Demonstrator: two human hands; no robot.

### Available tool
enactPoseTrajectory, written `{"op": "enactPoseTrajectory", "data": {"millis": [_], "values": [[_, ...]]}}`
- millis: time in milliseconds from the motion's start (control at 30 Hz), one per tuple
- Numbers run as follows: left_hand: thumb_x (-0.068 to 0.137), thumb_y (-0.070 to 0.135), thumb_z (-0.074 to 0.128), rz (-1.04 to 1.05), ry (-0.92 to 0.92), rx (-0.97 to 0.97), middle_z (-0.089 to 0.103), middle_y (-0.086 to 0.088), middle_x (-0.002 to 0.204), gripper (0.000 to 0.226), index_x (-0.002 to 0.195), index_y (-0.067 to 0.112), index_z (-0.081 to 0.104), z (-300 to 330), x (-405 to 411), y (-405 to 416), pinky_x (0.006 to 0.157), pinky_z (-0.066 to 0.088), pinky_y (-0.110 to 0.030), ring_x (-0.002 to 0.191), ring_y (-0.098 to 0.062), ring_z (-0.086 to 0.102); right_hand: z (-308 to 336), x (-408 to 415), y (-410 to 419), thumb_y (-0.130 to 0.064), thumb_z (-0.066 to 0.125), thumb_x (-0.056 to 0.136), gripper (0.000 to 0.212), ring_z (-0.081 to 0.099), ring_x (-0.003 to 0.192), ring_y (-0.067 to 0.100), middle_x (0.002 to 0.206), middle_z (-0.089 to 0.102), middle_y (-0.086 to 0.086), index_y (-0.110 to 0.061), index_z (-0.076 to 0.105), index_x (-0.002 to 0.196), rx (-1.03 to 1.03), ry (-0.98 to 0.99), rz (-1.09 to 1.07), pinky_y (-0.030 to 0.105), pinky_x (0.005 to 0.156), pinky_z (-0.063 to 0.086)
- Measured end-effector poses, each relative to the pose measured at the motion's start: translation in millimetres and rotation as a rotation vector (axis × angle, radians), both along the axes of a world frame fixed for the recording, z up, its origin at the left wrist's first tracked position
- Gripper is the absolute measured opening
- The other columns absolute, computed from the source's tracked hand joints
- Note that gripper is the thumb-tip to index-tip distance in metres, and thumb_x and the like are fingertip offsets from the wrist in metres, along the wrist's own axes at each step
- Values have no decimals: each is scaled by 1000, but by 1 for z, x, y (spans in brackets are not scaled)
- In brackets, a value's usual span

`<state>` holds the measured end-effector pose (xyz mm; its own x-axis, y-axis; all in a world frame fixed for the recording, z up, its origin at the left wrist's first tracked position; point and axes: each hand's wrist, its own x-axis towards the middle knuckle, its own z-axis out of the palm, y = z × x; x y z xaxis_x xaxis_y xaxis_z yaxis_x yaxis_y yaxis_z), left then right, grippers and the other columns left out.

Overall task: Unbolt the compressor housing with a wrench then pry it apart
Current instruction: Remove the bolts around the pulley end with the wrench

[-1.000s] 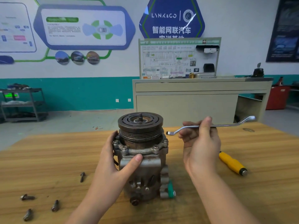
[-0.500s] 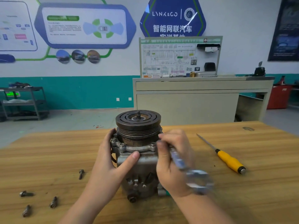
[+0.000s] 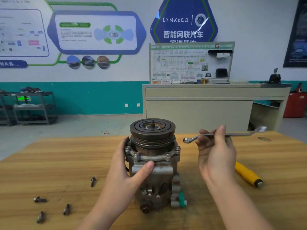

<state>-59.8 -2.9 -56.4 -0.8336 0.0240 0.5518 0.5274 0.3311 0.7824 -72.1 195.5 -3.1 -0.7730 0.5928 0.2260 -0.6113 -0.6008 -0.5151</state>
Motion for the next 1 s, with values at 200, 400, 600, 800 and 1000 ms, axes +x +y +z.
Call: {"op": "enactPoseTrajectory", "data": {"millis": [200, 400, 600, 800, 1000], "values": [[65, 74, 61, -8, 13, -5, 36, 36, 134, 90, 141, 46, 22, -1, -1, -1, 97, 31, -13, 123, 19, 34, -7, 16, -20, -25, 44, 100, 20, 62, 42, 15, 61, 68, 0, -21, 50, 82, 471, 141, -334, 25, 47, 52], [68, 71, 64, 3, 26, -24, 34, 42, 130, 84, 138, 50, 22, -1, 0, 0, 92, 33, -11, 120, 22, 34, -25, 21, -28, -36, 42, 101, 27, 54, 61, 10, 70, 58, 1, -16, 50, 86, 1234, 549, -765, 15, 59, 44], [64, 75, 60, -9, 5, -6, 36, 35, 135, 90, 140, 50, 20, -1, 1, 1, 100, 32, -20, 125, 13, 37, -20, 12, -28, -28, 30, 103, 31, 46, 41, 13, 69, 61, 2, -16, 43, 78, 447, 205, -377, 17, 44, 39], [68, 72, 62, -5, -7, -1, 38, 26, 140, 91, 144, 45, 20, -2, 1, 1, 97, 33, -17, 127, 7, 38, -2, -10, 4, -25, 44, 100, 26, 59, 43, 10, 58, 66, 8, -9, 52, 82, -79, -45, 346, 19, 42, 48], [68, 66, 62, -17, -9, -2, 37, 51, 118, 69, 123, 67, 21, 0, 2, 1, 82, 35, -4, 112, 28, 36, -1, 5, 0, -24, 41, 102, 24, 62, 45, 12, 59, 67, 2, -14, 51, 83, 237, 80, -99, 23, 48, 52]]}}
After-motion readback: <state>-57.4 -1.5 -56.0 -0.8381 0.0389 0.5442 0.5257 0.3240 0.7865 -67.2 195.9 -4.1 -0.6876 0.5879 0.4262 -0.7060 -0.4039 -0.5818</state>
